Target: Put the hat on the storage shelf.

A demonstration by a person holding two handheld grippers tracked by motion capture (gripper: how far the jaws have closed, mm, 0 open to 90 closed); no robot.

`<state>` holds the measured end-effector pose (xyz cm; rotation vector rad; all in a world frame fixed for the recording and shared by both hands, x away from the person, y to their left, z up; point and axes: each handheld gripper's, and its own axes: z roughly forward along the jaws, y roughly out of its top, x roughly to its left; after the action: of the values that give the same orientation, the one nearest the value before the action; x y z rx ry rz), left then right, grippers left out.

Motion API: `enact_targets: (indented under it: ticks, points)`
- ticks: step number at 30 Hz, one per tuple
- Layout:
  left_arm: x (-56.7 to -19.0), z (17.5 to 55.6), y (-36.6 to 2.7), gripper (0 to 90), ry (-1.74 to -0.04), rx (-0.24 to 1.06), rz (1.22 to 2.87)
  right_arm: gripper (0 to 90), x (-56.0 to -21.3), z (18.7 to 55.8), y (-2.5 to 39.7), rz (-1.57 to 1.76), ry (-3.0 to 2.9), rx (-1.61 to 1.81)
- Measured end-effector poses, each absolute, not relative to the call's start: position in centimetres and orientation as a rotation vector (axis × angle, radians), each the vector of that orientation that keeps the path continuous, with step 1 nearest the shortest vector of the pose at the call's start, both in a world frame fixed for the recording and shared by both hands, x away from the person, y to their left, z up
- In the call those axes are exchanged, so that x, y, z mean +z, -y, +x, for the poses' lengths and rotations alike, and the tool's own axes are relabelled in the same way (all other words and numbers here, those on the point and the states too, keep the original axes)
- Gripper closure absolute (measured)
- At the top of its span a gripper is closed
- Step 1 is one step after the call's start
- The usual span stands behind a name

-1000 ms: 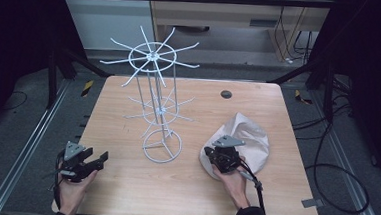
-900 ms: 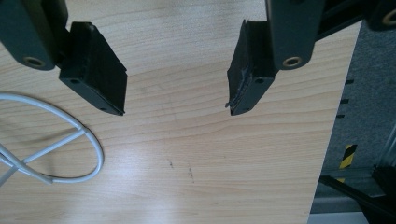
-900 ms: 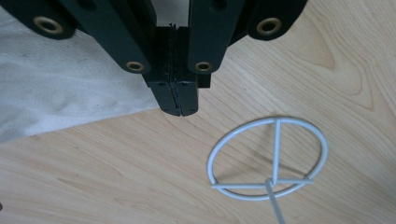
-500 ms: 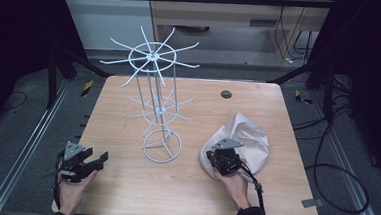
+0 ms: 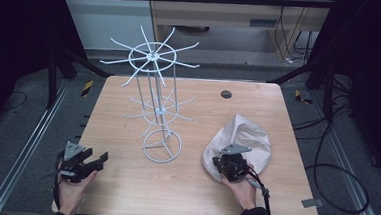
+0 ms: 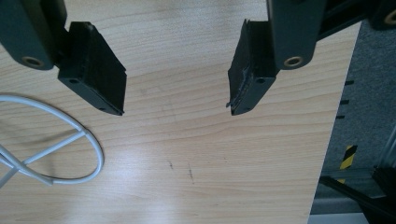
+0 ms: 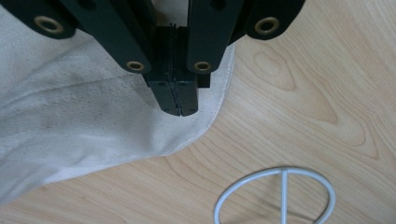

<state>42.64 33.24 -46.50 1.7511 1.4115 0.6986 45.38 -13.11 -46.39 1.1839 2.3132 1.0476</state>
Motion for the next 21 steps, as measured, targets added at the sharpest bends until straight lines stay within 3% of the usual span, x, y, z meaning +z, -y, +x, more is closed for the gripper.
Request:
enact_targets:
  ticks: [21]
  points:
    - [-46.5, 42.6, -33.2, 36.2, -1.413, 0.703, 1.756, 90.0, -46.2, 41.8, 17.6, 1.220, -2.310, 1.039]
